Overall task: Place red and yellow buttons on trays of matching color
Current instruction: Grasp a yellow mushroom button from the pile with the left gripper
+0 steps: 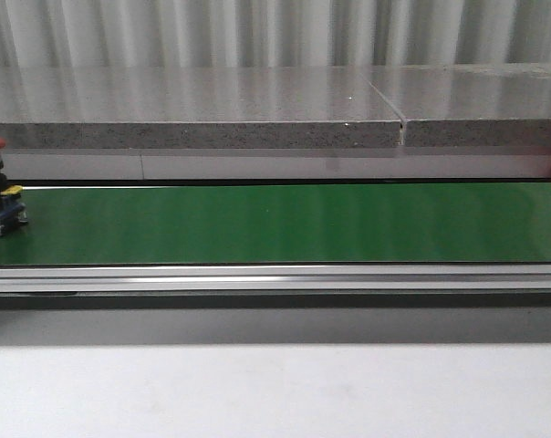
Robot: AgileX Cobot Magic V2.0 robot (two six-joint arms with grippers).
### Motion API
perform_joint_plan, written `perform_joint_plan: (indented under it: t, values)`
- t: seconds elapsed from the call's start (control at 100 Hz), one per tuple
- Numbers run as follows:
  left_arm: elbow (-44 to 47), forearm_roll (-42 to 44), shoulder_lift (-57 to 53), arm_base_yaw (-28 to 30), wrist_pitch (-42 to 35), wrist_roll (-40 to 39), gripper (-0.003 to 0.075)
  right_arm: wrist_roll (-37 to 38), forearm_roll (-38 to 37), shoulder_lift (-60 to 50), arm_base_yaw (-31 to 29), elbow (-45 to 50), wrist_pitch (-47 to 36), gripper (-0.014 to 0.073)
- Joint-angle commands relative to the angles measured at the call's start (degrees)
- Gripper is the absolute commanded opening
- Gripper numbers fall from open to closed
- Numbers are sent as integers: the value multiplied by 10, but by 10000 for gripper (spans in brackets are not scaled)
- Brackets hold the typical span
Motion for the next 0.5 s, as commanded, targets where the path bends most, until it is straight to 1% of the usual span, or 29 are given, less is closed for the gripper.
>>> perform_joint_plan:
  t: [0.0, 0.06, 0.14, 0.49]
  values:
    - [-17, -16, -29, 0, -14, -7, 399, -6, -3, 1, 2, -15, -35, -106]
    - [-17, -16, -29, 0, -11, -6, 338, -6, -3, 1, 2, -15, -35, -106]
    - [-17, -16, -29, 0, -8, -4, 294, -6, -3, 1, 2, -15, -35, -106]
    - [-17, -16, -43, 0, -15, 11, 289, -6, -3, 1, 2, -15, -35, -106]
